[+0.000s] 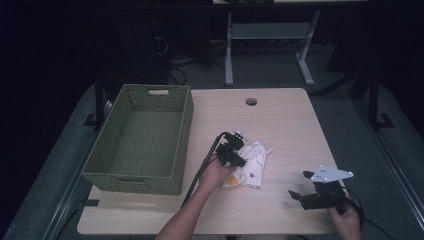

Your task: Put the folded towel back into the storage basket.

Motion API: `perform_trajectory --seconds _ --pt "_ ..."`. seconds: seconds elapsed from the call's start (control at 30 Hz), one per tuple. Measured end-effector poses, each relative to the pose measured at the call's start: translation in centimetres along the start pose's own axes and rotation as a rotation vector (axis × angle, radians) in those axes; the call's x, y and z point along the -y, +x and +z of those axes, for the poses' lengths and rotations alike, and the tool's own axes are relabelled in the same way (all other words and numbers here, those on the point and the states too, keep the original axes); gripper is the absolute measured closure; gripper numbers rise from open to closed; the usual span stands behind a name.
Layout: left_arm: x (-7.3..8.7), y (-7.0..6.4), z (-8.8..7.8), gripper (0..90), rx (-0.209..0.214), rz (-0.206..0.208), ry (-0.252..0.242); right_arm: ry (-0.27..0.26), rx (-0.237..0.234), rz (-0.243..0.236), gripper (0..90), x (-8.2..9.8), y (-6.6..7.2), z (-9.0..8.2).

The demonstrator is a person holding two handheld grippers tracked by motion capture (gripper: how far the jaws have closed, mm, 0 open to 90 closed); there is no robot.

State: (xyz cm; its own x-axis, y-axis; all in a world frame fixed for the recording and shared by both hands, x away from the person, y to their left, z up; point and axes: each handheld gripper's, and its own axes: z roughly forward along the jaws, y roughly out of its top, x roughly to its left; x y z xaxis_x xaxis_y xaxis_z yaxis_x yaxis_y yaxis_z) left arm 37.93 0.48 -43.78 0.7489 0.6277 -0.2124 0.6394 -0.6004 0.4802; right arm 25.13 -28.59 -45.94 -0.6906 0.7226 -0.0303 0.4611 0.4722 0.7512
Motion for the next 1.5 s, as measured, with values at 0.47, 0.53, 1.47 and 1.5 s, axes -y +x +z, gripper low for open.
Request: perform_trajectory --seconds 0.47,0.53,1.47,1.5 --pt "0.5 0.7 -4.2 83.3 0.164 -0.079 -0.080 -0.012 0.007 0.023 13.9 0.0 -0.3 -0.1" --pt "0.6 0.9 -5.0 83.3 0.188 -0.098 -0.099 -0.013 0.008 0.021 13.9 0.0 -0.3 -0.1" --pt "2.5 3.4 -11.8 83.0 0.347 -0.158 -0.179 -0.003 0.027 0.036 13.9 0.0 -0.8 0.4" --pt "2.5 3.4 -12.1 83.0 0.343 -0.157 -0.180 -0.004 0.027 0.036 13.9 0.0 -0.8 0.4"
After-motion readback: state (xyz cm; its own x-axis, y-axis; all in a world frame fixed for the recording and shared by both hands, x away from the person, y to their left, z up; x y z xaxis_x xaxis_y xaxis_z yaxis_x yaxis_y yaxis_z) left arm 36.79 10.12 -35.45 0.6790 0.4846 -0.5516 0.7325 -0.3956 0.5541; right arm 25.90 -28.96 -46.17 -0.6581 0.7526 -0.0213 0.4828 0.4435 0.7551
